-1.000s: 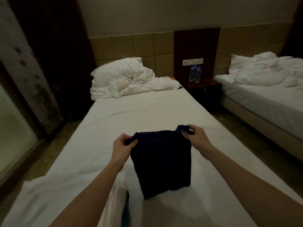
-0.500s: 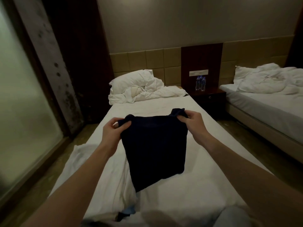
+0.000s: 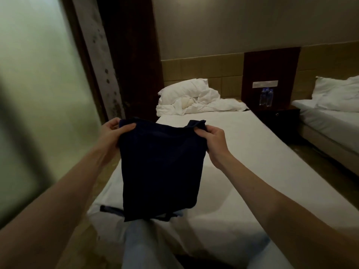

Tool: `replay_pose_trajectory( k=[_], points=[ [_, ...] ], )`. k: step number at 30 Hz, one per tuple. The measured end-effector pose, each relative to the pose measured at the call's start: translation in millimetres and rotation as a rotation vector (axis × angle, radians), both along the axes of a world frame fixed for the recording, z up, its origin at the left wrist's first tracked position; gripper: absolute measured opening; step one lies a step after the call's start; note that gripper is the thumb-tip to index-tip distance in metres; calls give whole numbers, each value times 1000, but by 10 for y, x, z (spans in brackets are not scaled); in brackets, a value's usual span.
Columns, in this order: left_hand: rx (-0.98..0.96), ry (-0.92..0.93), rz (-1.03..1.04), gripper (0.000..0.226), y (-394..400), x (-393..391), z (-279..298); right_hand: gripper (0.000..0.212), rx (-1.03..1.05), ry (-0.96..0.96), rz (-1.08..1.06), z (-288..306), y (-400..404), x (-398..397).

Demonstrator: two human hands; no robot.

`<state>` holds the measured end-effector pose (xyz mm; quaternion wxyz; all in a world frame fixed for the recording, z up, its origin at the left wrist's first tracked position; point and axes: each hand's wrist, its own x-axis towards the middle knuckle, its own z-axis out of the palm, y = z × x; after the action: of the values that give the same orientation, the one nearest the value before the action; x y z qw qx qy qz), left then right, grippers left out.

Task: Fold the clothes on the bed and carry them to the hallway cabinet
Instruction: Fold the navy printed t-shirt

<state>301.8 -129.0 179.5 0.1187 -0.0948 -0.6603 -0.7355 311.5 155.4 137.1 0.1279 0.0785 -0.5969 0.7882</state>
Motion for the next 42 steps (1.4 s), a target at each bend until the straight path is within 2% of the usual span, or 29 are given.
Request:
replay_pose_trajectory(
  k=[5,10,17,23,28,30,33,36,39,42],
  points=[
    [5,-66,125,42,-475,-90,-220,11,49,-47,46,-200,-458,-276],
    [-19,-133,222,50,-867,-511,-470,11,96,-124,69,-352,-846,-735],
    [-165,-243,282,12,-772,-1666,-948,18,188,-329,-10,-733,-892,-1648],
    [-392,-256,365,17,-628,-2461,-1475,26,255,-577,-73,-1286,-857,-2299],
    [-613,-295,467,30,-554,-2620,-1676,39,321,-694,-62,-1493,-969,-2507],
    [-726,-240,557,36,-501,-2550,-1667,51,428,-635,-101,-1446,-1047,-2441],
    [-837,5,659,36,-335,-2296,-1491,59,832,-300,-260,-1404,-1144,-2184],
    [-926,161,586,26,-98,-1873,-1373,63,1192,-32,-222,-1470,-1241,-1846],
    [-1093,45,425,32,82,-1445,-1577,74,1392,93,-177,-1661,-1296,-1612],
    [-1443,-106,368,59,37,-1136,-2005,76,1525,102,-133,-1841,-1307,-1472]
  ],
)
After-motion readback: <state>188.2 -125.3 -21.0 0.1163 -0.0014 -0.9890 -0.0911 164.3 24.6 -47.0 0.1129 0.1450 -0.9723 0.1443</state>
